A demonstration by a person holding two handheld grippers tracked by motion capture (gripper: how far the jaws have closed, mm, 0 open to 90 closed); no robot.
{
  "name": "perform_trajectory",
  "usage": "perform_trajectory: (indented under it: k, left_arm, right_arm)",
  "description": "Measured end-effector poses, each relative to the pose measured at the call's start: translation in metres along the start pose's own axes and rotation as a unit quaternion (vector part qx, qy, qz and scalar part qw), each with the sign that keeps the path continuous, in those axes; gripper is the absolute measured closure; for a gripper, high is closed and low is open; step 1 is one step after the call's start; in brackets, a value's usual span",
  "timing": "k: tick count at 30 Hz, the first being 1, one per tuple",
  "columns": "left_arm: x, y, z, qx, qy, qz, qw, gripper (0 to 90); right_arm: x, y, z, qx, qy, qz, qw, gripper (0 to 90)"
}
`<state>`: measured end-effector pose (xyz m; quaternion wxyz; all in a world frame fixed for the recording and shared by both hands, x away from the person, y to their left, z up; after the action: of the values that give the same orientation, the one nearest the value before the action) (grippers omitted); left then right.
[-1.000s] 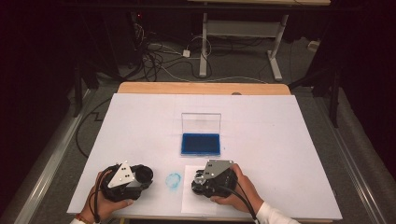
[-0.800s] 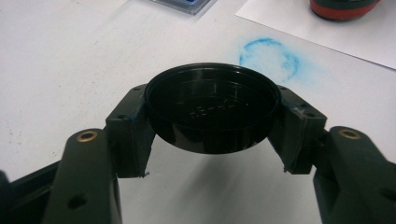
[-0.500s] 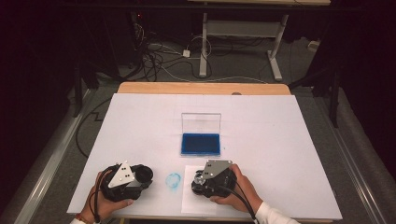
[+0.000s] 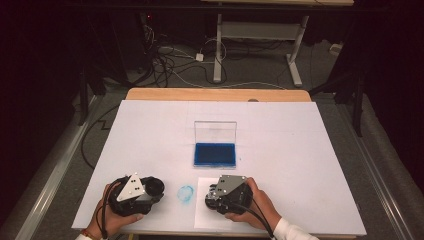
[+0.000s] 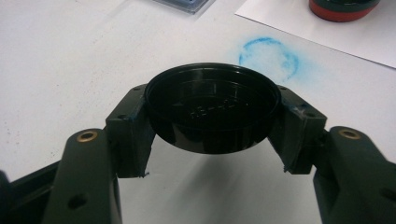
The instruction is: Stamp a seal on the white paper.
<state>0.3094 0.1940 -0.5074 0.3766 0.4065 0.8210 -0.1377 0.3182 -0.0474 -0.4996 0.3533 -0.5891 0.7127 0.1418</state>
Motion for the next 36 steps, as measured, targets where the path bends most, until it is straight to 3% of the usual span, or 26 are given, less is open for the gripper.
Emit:
perform_trajectory:
  k: [26,31,36]
  left_arm:
    - [0.0005,-0.001,0.0006,0.002,0.002,0.002,1.0,36.5]
    - [0.0007,-0.0015,0.0015,0.003,0.004,0.003,1.0,36.5]
    - [0.0006,-0.0017,0.0021,0.004,0.005,0.002,1.0,36.5]
  right_arm:
    - [0.0055,-0.0056,-0.0002,-0.02,-0.009,0.02,0.9996,57.2]
    - [0.0036,-0.0006,0.0012,-0.006,-0.002,0.001,1.0,57.3]
    - [0.0037,0.0002,0.0012,-0.004,0.002,-0.002,1.0,57.3]
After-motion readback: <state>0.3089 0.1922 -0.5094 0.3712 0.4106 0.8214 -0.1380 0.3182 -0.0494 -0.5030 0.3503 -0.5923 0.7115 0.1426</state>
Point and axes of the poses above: each handheld gripper's, and its own axes: z roughly forward along the jaws, x roughly out of its underside, y roughly to its left, the point moved 7 cm from there along z, roughly forward along the jaws, and after that the axes turned 5 degrees about -z, right-handed, at the moved point
